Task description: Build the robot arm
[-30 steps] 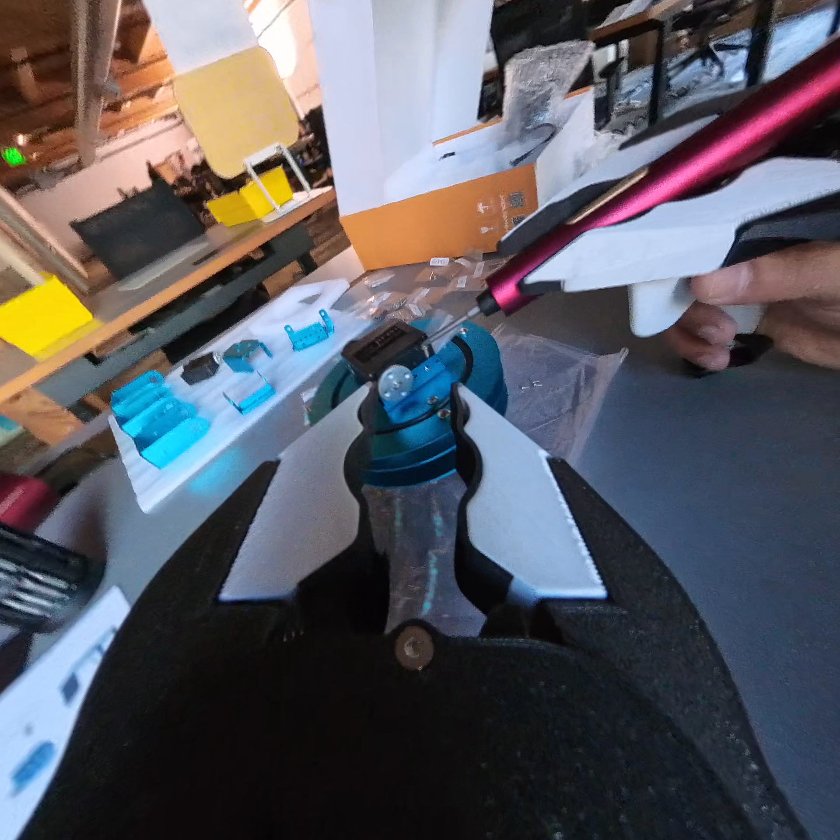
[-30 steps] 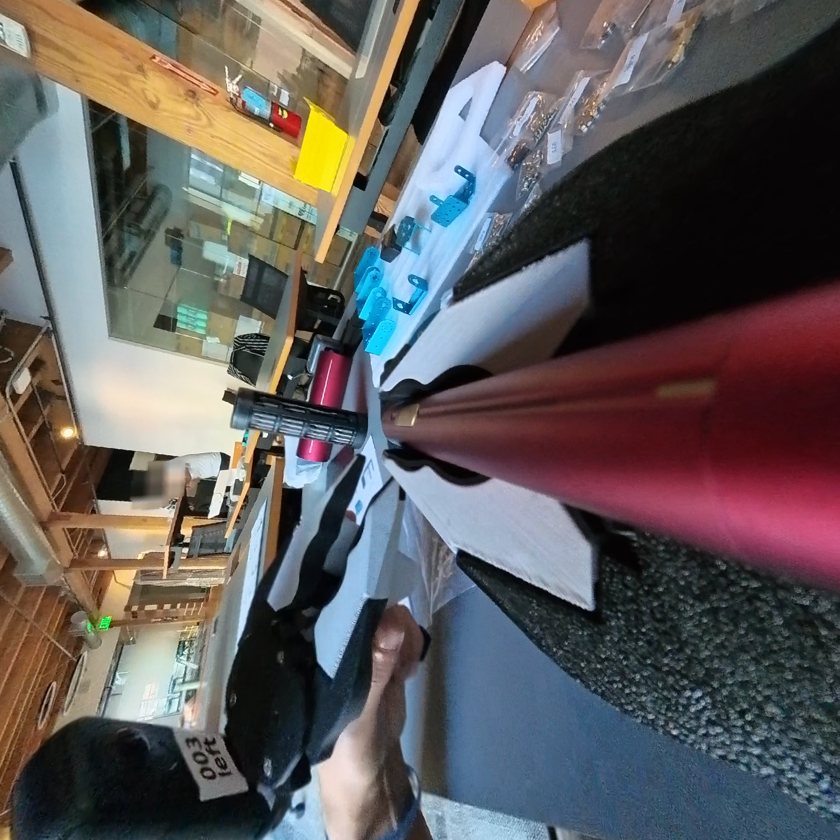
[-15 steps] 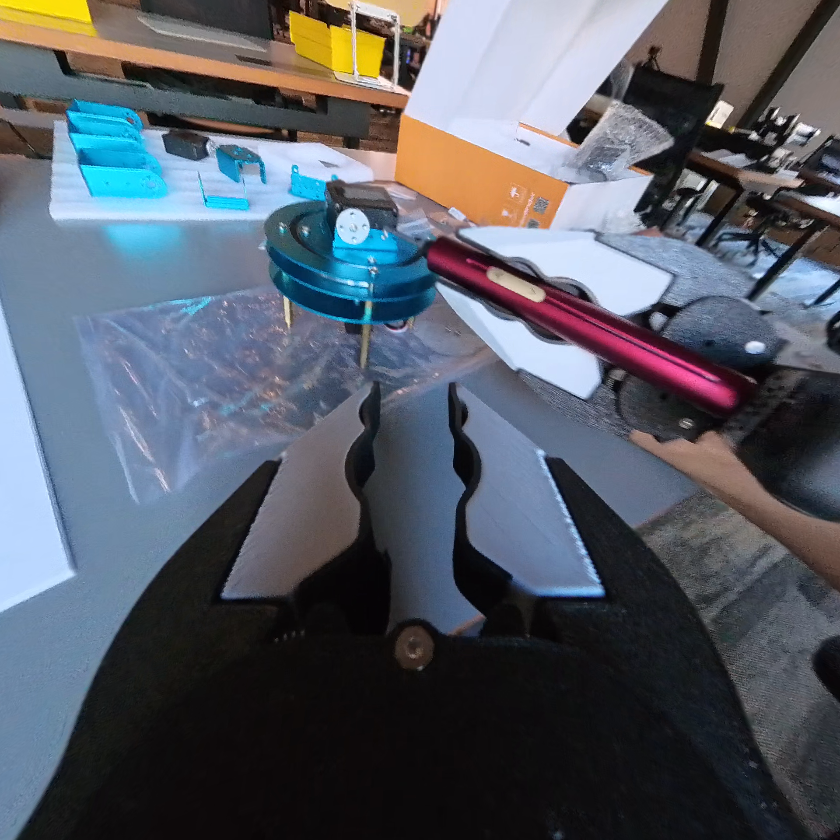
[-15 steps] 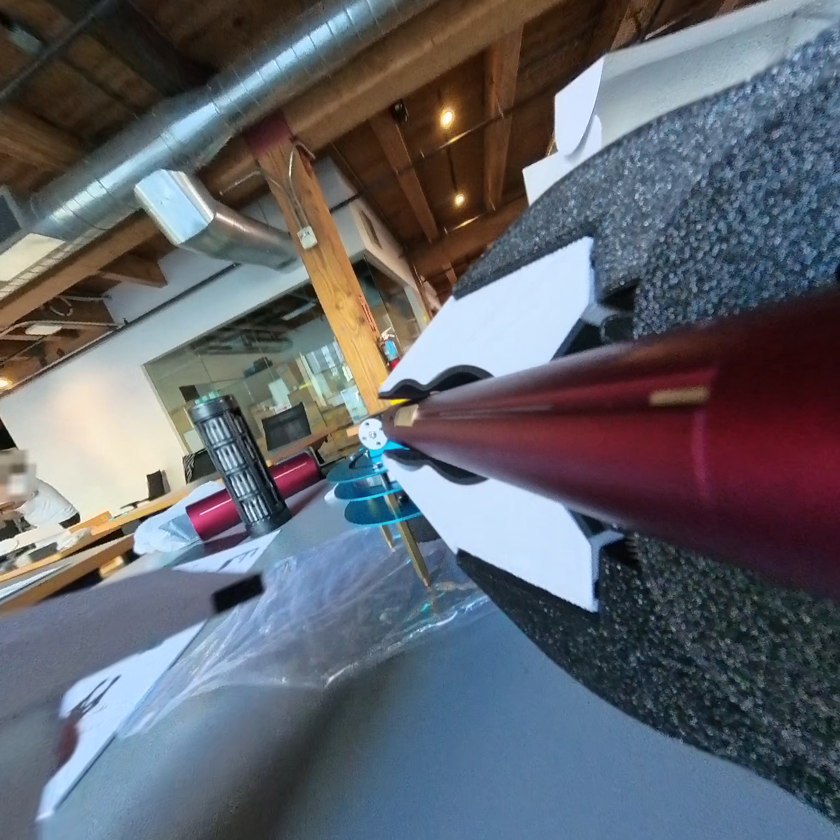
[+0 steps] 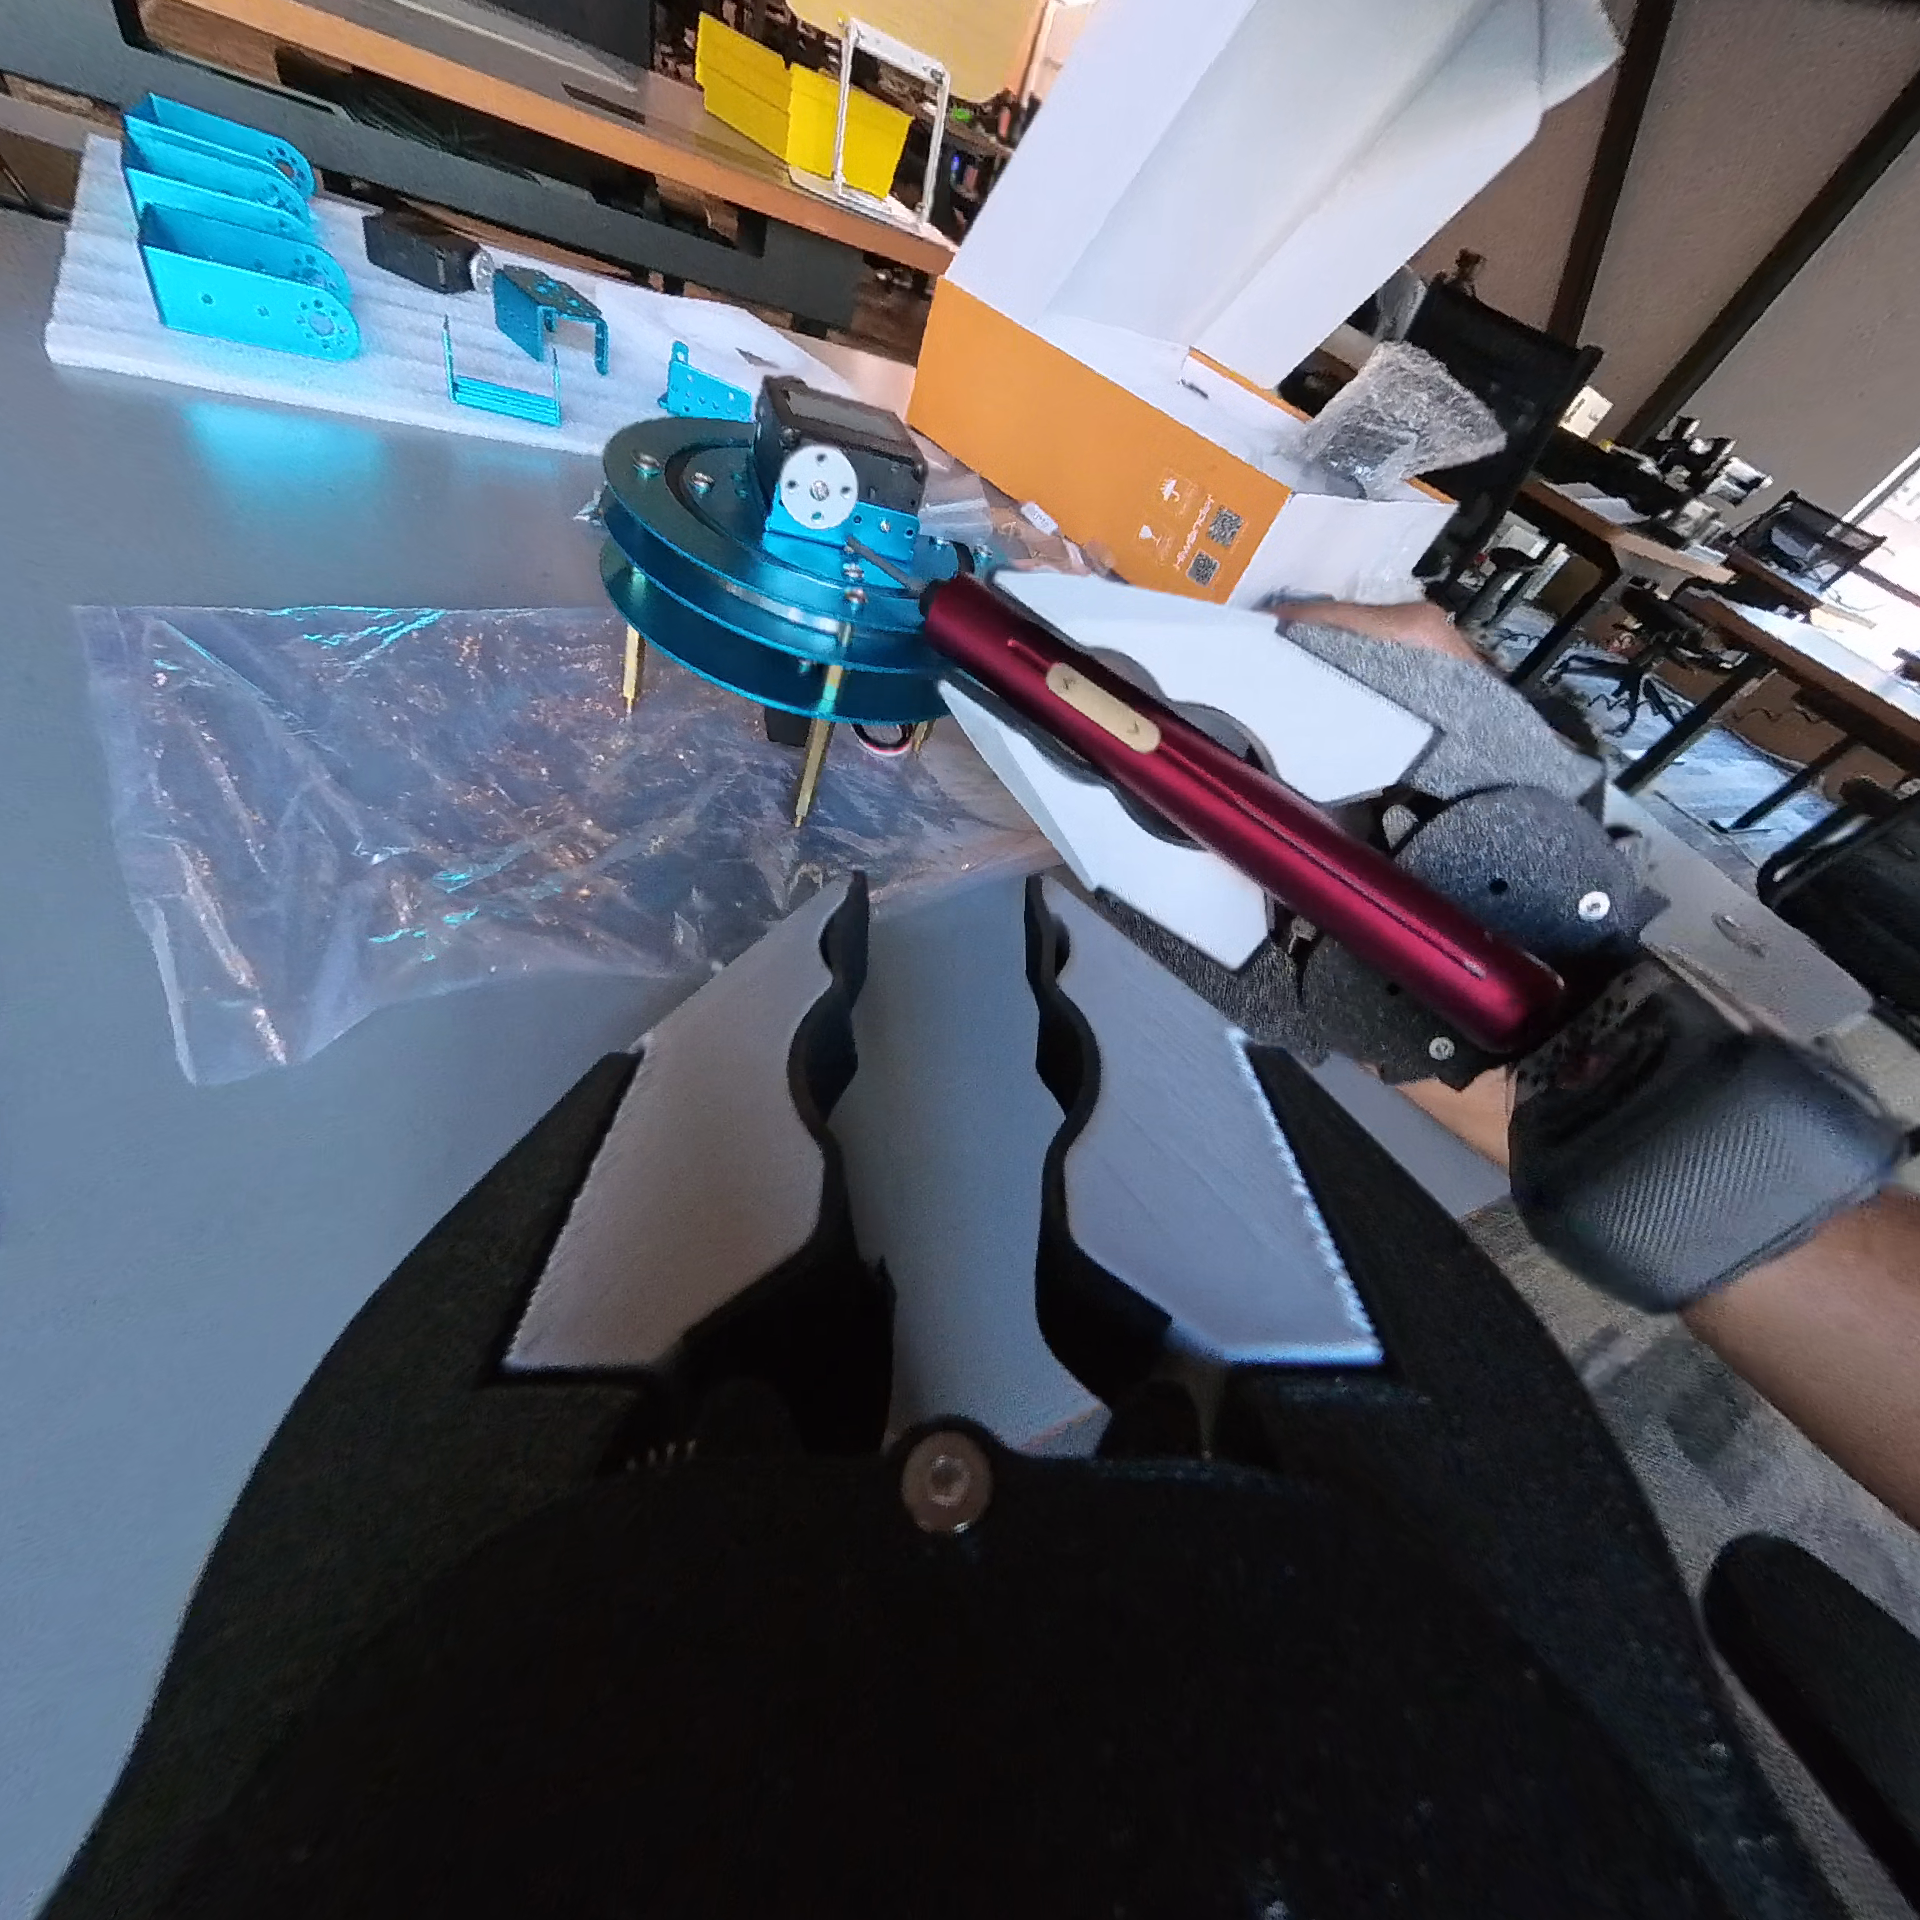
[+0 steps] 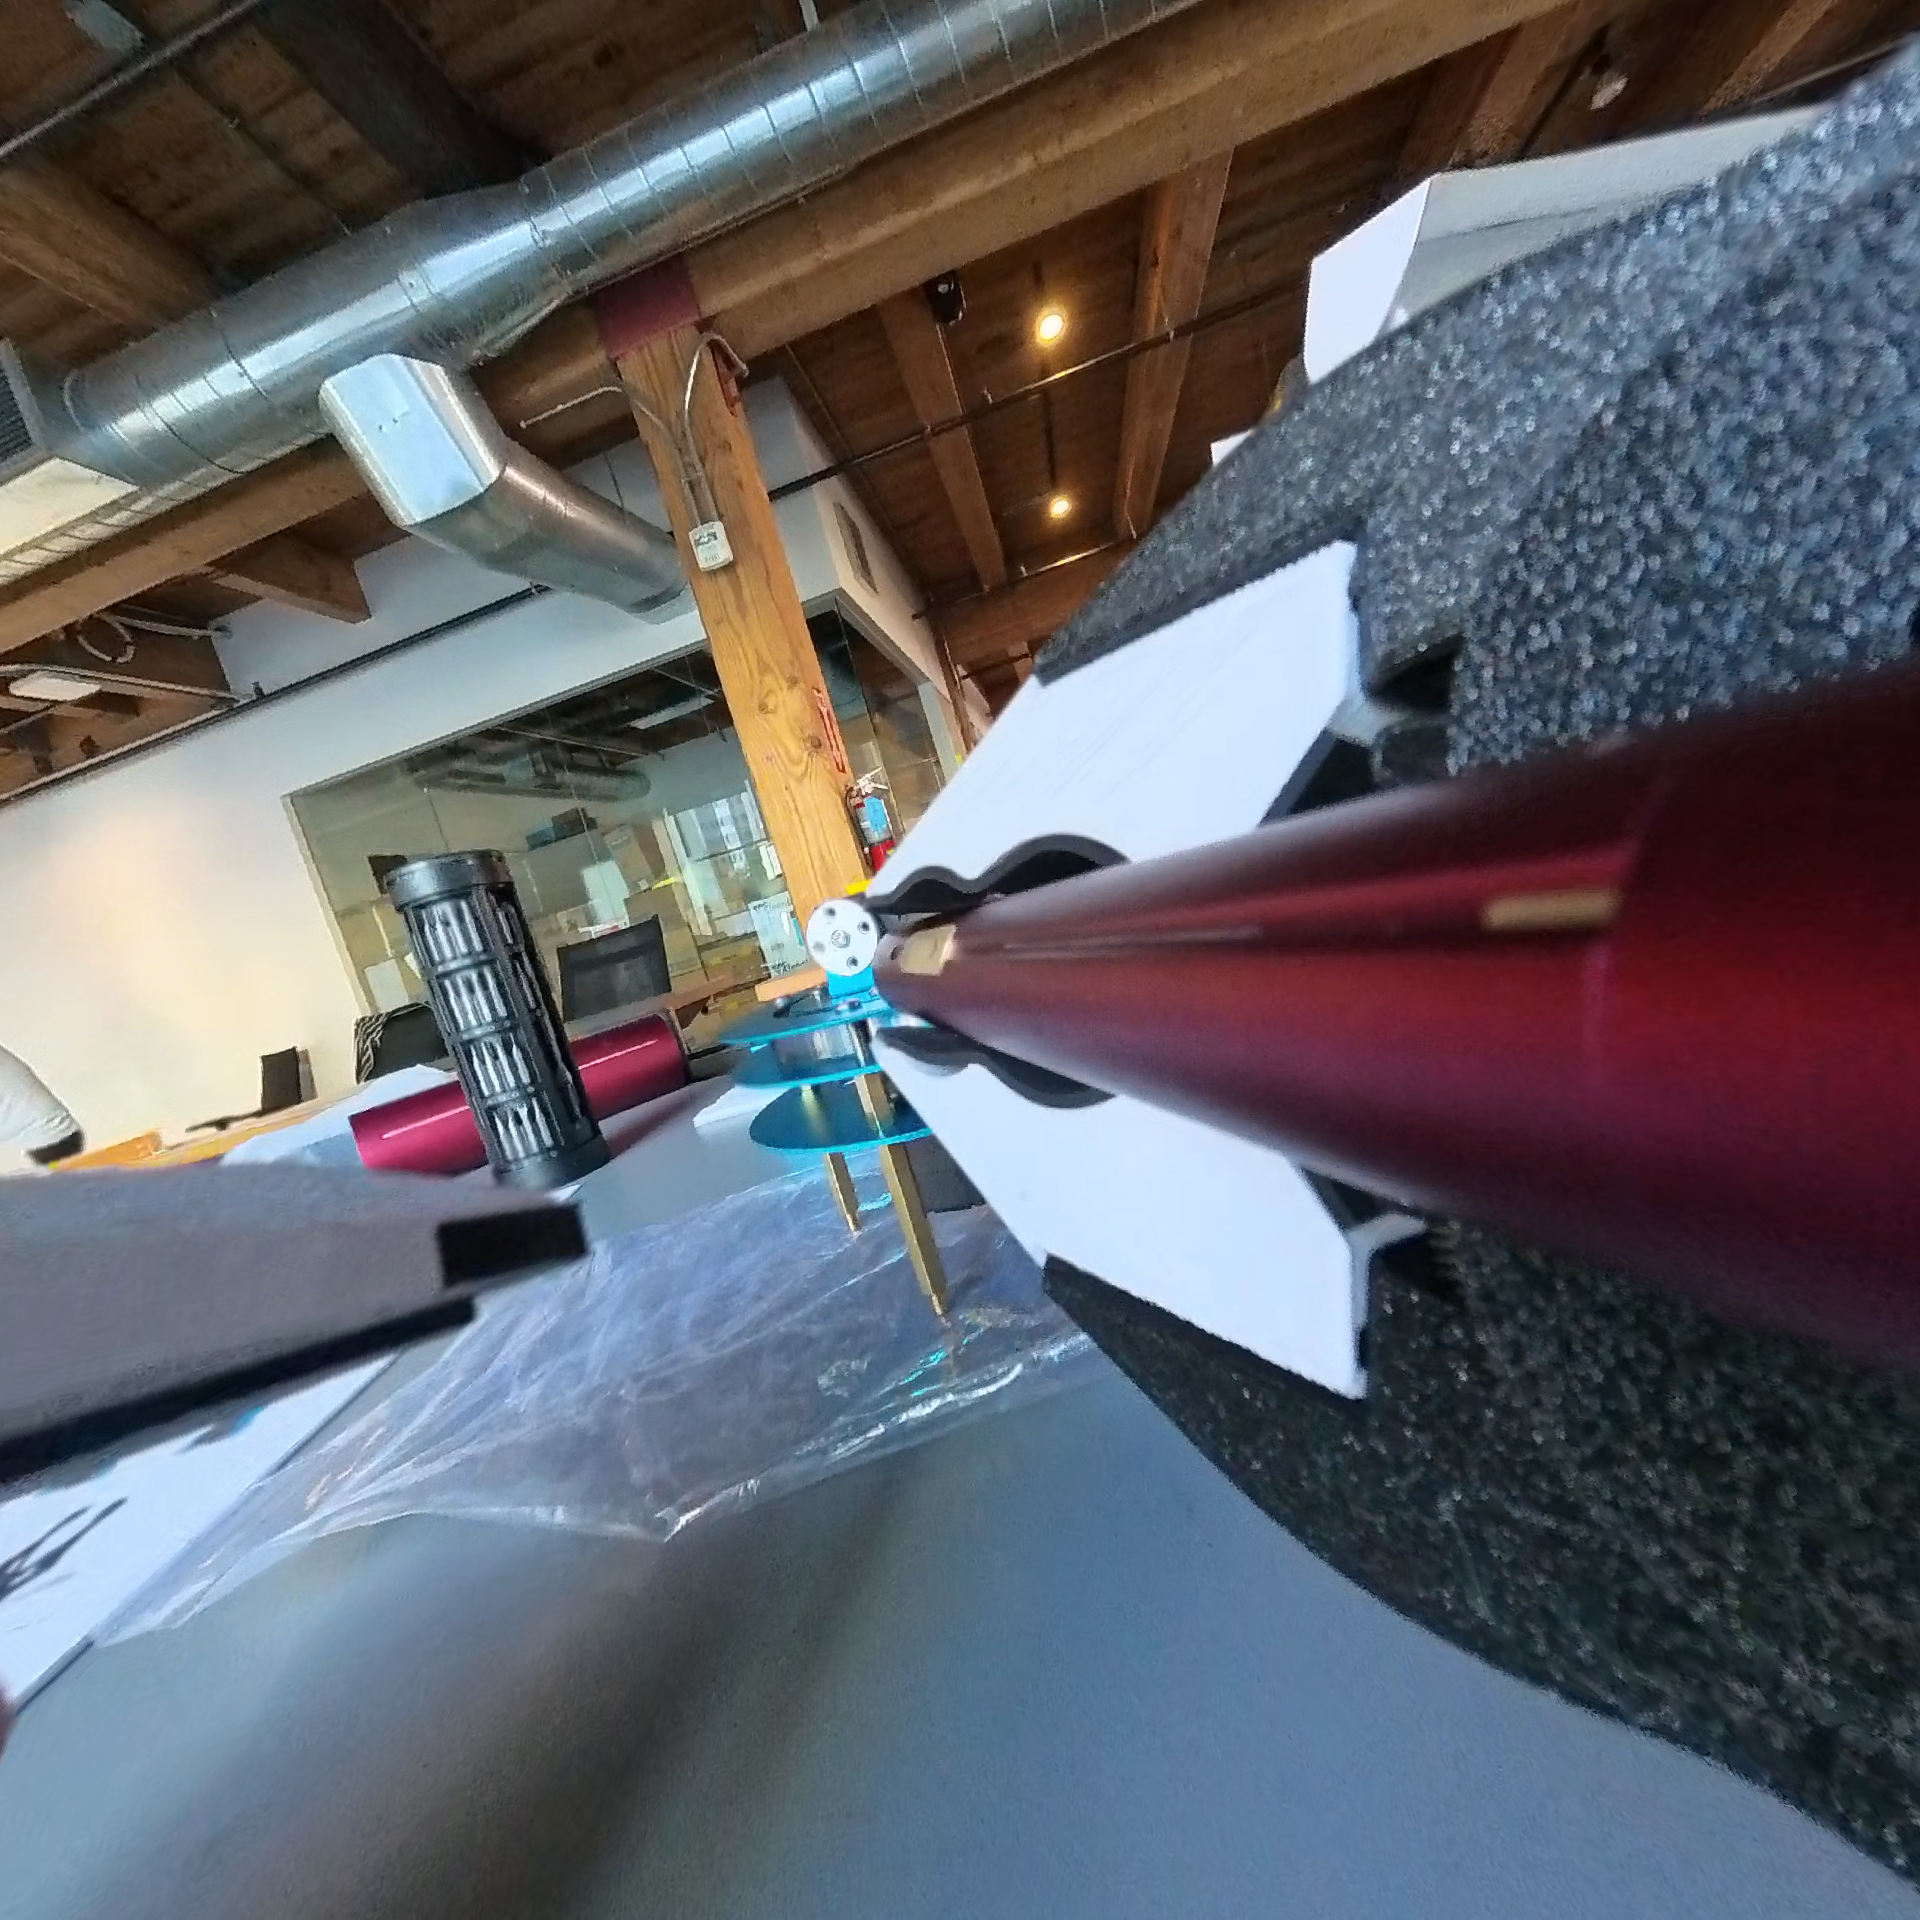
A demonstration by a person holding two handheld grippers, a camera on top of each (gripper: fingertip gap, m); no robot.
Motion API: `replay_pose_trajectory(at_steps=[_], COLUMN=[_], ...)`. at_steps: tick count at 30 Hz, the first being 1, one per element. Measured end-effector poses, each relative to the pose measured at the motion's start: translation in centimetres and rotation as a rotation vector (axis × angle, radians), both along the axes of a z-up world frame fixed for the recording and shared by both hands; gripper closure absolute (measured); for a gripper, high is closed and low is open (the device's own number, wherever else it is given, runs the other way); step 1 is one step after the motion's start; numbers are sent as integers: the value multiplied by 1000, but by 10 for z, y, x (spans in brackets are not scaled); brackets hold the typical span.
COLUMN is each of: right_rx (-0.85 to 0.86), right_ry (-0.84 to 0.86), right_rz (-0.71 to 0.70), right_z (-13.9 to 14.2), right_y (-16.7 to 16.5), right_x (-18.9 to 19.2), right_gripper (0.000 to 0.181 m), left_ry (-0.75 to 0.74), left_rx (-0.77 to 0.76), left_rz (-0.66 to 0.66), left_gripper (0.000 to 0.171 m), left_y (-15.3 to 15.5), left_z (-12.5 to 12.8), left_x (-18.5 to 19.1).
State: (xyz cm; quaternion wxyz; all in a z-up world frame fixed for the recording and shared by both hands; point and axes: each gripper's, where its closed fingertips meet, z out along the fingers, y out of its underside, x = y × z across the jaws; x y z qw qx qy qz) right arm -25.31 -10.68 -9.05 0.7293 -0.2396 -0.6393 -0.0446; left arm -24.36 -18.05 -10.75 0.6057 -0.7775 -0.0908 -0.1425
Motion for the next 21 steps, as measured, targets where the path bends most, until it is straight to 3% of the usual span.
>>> replay_pose_trajectory(at_steps=[9,14,21], right_rx=[60,79,166], right_ry=[12,6,-60], right_rz=[55,210,510], right_z=[6,11,10], right_y=[-6,-11,-3], right_x=[0,4,18], right_gripper=[159,160,160], left_ry=[-231,-268,-189], left_rx=[54,70,69], left_rz=[-10,-13,-65], left_gripper=[142,142,141], left_y=[39,57,74], left_z=[19,21,22], left_x=[-26,-38,-54])
